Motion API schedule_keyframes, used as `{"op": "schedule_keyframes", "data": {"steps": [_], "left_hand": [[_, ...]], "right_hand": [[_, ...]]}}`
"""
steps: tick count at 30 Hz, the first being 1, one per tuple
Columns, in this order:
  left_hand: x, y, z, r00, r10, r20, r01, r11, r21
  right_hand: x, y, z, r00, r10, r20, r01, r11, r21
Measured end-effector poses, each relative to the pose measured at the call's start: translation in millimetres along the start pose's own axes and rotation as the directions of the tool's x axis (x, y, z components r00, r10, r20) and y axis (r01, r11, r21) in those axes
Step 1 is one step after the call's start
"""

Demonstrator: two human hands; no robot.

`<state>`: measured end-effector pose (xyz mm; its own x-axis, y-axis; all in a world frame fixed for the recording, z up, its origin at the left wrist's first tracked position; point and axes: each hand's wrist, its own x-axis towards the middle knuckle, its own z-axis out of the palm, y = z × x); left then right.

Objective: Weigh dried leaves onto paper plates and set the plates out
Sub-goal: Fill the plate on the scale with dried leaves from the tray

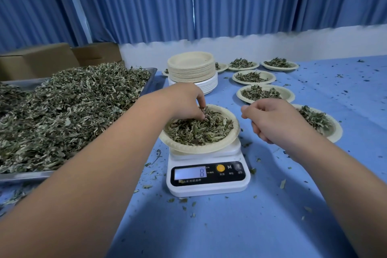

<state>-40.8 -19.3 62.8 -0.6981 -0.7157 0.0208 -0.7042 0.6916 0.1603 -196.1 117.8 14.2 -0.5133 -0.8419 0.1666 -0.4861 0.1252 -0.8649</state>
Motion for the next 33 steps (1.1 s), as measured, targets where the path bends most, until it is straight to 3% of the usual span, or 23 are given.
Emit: {"op": "schedule_keyframes", "data": {"steps": [13,21,33], "left_hand": [[-1,8,4,0.998,0.042,-0.043,-0.038,0.996,0.084],[-1,13,4,0.991,0.116,0.066,-0.123,0.985,0.124],[0,14,14,0.986,0.158,-0.049,-0.151,0.981,0.121]], "right_hand": [[0,0,-1,1.000,-0.002,-0.005,0.002,1.000,-0.002],[0,0,0,1.000,0.000,-0.012,0.000,1.000,-0.009],[1,0,0,1.000,-0.008,-0.021,0.008,1.000,-0.026]]}}
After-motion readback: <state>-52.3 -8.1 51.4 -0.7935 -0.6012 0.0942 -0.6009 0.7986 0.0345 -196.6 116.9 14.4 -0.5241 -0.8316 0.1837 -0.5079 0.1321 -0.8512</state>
